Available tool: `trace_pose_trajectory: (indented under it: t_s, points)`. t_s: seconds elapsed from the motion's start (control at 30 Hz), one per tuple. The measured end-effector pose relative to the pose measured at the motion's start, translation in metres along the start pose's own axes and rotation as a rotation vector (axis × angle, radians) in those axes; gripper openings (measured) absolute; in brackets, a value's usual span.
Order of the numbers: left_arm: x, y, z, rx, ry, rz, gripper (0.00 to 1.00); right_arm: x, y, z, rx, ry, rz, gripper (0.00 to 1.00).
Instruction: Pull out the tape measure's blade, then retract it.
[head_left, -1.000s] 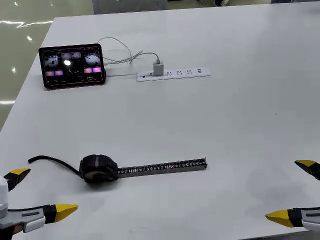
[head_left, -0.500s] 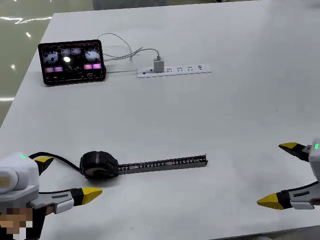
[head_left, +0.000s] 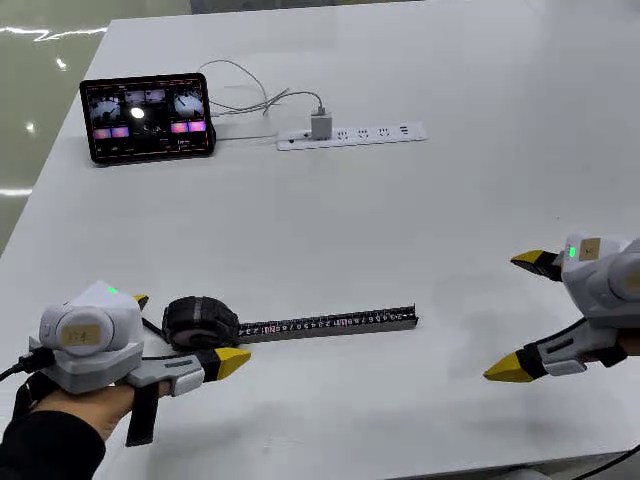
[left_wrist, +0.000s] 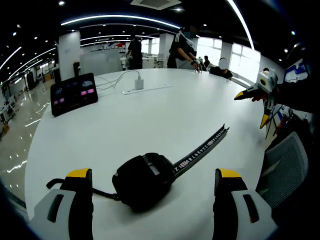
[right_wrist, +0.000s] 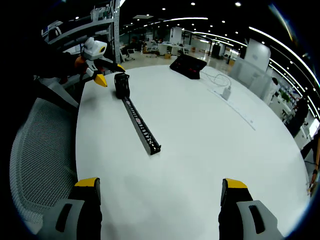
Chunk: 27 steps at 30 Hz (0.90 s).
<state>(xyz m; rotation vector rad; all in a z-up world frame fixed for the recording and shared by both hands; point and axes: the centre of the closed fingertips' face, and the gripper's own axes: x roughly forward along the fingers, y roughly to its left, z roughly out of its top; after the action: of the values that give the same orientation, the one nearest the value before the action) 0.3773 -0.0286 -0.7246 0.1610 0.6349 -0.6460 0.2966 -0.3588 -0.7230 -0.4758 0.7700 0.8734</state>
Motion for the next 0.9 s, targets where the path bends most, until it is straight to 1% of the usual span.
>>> trace_pose_trajectory:
  t_s: [0.07,0.1,0.13,0.17,0.2,0.23,0.3,0.33,0.47,0.53,0.57,0.6,0.63,0.67,0.73,0.8,0.83,0.9]
  points:
    - [0.003,0.001,0.005,-0.030,-0.021,0.015,0.99,0.005,-0.002,0.006,-0.023,-0.005,0.011,0.99]
    - [0.006,0.002,0.007,-0.039,-0.029,0.031,0.99,0.010,-0.003,0.008,-0.038,0.008,0.019,0.99]
    - [0.008,0.003,0.008,-0.037,-0.034,0.040,0.99,0.012,-0.004,0.010,-0.041,0.012,0.024,0.99]
    - [0.013,0.003,0.008,-0.020,-0.038,0.053,0.99,0.016,-0.005,0.013,-0.046,0.013,0.033,0.99]
    - [0.015,0.003,0.008,-0.002,-0.032,0.066,0.99,0.019,-0.006,0.014,-0.054,0.015,0.037,0.99]
    - [0.017,0.003,0.007,0.003,-0.026,0.071,0.99,0.021,-0.007,0.015,-0.061,0.020,0.038,0.99]
    - [0.024,0.001,0.007,-0.016,-0.031,0.071,0.99,0.026,-0.010,0.018,-0.064,0.021,0.042,0.99]
    - [0.028,0.002,0.006,-0.023,-0.029,0.073,0.99,0.028,-0.010,0.020,-0.067,0.018,0.046,0.99]
    - [0.033,0.000,0.005,-0.028,-0.032,0.087,0.99,0.036,-0.009,0.022,-0.090,0.038,0.069,0.99]
    - [0.034,0.001,0.005,-0.047,-0.043,0.098,0.99,0.040,-0.007,0.022,-0.101,0.063,0.085,0.96]
    - [0.034,0.004,0.004,-0.052,-0.050,0.119,0.99,0.042,-0.007,0.023,-0.110,0.063,0.093,0.95]
    - [0.033,0.008,0.003,-0.082,-0.060,0.142,0.99,0.045,-0.006,0.025,-0.124,0.069,0.100,0.95]
    - [0.032,0.010,0.002,-0.114,-0.068,0.154,0.99,0.048,-0.005,0.025,-0.128,0.075,0.106,0.95]
    - [0.031,0.012,0.000,-0.148,-0.072,0.172,0.99,0.052,-0.003,0.025,-0.135,0.090,0.124,0.94]
    - [0.031,0.014,0.002,-0.172,-0.099,0.183,0.99,0.059,0.000,0.022,-0.163,0.112,0.146,0.93]
    - [0.031,0.016,-0.001,-0.183,-0.101,0.200,0.99,0.067,0.001,0.015,-0.205,0.154,0.174,0.92]
    - [0.030,0.018,-0.001,-0.184,-0.109,0.214,0.99,0.071,0.004,0.013,-0.239,0.165,0.199,0.89]
    - [0.029,0.019,0.000,-0.185,-0.124,0.227,0.98,0.076,0.005,0.012,-0.260,0.178,0.208,0.85]
